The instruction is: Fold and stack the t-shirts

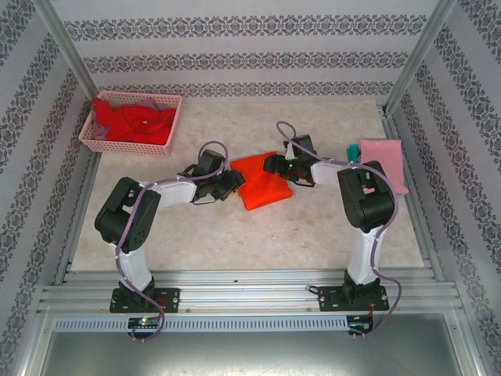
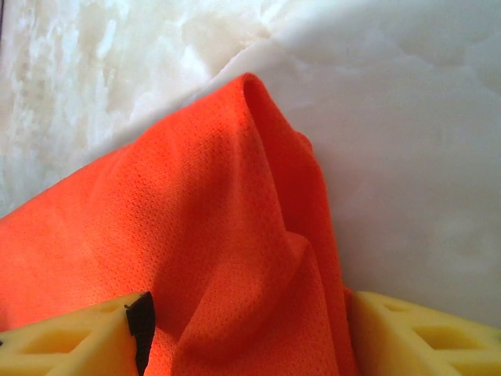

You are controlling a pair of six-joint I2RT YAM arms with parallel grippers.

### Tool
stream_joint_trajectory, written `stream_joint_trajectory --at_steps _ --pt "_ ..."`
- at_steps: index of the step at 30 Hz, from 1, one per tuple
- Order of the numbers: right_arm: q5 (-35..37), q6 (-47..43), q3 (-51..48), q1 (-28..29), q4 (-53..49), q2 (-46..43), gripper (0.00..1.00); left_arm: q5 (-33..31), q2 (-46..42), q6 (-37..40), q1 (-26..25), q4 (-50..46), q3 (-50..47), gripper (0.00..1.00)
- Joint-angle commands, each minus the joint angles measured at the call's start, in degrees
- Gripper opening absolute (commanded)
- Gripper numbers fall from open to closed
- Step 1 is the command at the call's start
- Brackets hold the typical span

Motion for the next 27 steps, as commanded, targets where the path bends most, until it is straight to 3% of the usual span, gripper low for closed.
stream_joint_trajectory --at_steps 1,4,7,16,21,27 --pt "-1.92 1.85 -2.27 0.98 0.41 0.04 0.67 1.13 -1.83 -3.43 -0.34 3.89 -0.94 0.52" --pt "-1.85 2.42 -2.65 1.31 0.93 0.29 0.67 2.55 -0.49 -5.13 -0.37 6.42 -1.36 0.5" --pt "-2.11 2.91 -2.97 1.63 1.29 0.37 0.67 4.16 1.23 -7.45 -0.45 10.5 -1.89 0.36" --pt "-2.86 3.68 -3.59 1.89 1.47 -0.32 0.67 4.88 4.27 -9.32 -0.47 14.43 -3.04 0.43" --pt "-4.36 6.02 -5.16 2.91 3.37 -0.65 0.67 5.94 6.26 -12.85 -0.45 21.75 -3.41 0.28" --pt "-8.62 11.09 -9.24 4.1 9.83 -1.78 0.67 6.18 7.62 -11.08 -0.43 20.79 -1.13 0.22"
